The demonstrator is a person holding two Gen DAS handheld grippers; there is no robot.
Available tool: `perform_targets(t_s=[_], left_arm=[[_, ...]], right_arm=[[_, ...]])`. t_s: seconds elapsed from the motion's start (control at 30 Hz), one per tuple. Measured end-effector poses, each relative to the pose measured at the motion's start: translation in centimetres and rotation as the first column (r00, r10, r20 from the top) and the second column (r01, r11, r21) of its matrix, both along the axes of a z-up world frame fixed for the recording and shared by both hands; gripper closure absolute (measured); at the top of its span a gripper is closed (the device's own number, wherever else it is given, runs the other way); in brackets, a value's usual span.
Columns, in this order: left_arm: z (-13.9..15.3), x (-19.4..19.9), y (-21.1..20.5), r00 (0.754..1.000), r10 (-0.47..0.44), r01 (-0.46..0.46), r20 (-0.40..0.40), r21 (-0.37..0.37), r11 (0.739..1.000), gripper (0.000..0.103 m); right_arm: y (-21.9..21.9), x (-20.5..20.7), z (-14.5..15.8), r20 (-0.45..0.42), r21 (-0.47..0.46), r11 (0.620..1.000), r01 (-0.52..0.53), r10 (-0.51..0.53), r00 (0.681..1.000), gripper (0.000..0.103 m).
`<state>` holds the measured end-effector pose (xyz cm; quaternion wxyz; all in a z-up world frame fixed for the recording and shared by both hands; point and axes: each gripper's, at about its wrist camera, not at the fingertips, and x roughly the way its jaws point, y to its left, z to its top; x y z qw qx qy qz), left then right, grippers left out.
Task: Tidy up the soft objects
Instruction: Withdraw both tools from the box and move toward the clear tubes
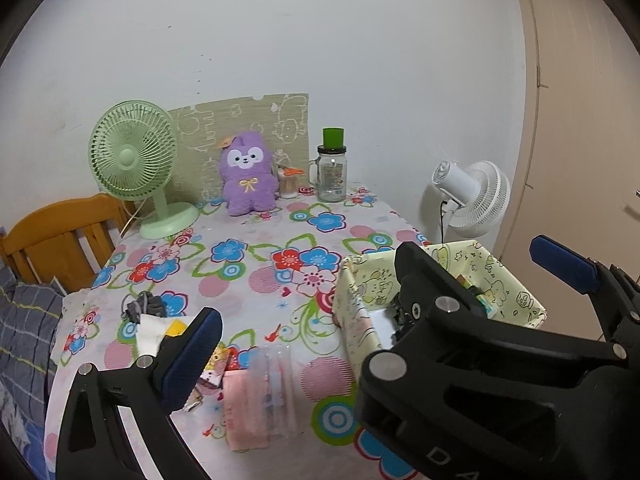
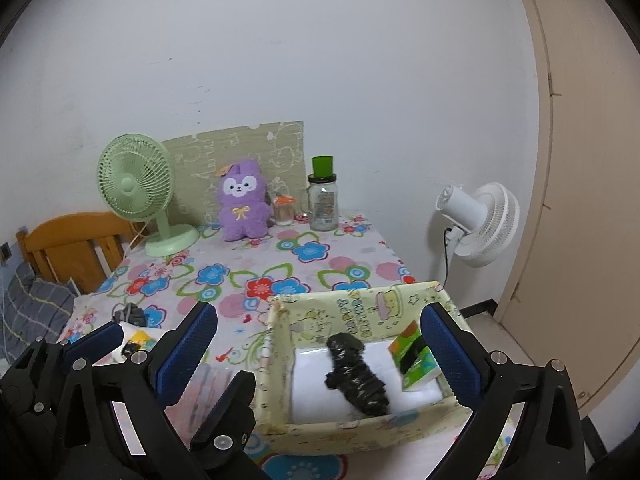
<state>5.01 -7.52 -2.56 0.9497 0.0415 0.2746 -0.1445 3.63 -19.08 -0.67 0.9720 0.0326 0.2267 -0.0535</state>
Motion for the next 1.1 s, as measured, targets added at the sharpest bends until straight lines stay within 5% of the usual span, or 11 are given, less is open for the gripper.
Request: perform_targets(t_s=[1.1], left_arm=[[-3.6, -0.3, 8.9, 0.991, 0.134, -0.134, -0.003, -0.004, 0.991, 0.005]], right_arm=[[8.7, 0.1, -3.8, -0.053, 0.043, 0.992, -0.114, 0.117, 0.992, 0.0]])
